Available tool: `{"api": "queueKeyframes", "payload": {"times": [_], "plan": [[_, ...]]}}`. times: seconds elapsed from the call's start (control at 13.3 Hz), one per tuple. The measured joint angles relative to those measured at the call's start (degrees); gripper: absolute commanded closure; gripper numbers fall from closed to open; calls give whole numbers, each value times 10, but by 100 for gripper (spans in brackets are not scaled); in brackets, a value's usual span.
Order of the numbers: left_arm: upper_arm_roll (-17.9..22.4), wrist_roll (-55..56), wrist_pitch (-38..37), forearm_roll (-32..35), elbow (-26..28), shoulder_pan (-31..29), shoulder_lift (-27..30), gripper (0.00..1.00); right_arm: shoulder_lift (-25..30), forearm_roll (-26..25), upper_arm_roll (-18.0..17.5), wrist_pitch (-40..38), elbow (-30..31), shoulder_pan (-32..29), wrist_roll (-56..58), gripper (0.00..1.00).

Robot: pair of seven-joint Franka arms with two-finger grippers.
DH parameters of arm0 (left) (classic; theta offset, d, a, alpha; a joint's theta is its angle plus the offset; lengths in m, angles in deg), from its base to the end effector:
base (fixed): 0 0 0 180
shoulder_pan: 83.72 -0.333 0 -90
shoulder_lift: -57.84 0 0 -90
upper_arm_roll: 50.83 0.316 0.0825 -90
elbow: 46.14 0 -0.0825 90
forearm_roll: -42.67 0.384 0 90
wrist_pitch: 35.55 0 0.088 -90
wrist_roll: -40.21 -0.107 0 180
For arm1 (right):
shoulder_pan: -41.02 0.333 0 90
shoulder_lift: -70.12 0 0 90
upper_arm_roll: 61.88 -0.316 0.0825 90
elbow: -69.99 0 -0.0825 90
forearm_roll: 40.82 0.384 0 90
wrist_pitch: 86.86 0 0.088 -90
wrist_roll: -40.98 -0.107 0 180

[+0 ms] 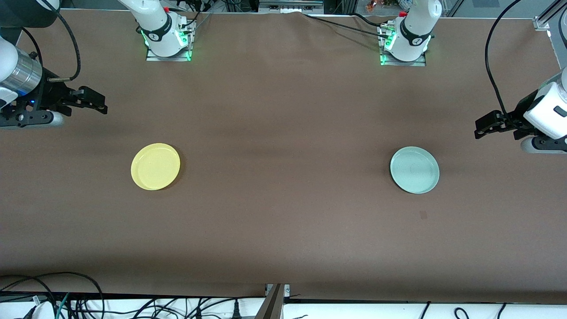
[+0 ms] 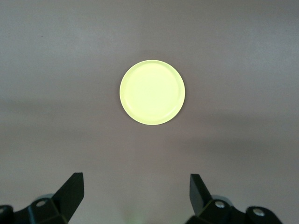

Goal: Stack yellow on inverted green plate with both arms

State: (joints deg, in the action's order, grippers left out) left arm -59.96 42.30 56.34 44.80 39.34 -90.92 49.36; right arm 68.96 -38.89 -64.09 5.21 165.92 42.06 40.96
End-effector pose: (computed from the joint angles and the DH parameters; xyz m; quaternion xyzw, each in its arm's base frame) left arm 0.6006 -0.0096 0.5801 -0.9998 -0.0011 0.0169 0.0074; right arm 0.5573 0.0350 0.5675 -0.9985 -0.0268 0.0443 0.0159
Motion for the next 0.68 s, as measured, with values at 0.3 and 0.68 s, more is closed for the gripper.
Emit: {"api": "queueKeyframes", "payload": {"times": [0.3, 0.68], "plan": [[0, 0, 1, 0, -5, 0, 0, 0, 0, 0, 0, -3, 0, 0, 0, 0], [2, 2, 3, 0, -16, -1, 0, 0, -1, 0, 0, -4, 0, 0, 0, 0]]}}
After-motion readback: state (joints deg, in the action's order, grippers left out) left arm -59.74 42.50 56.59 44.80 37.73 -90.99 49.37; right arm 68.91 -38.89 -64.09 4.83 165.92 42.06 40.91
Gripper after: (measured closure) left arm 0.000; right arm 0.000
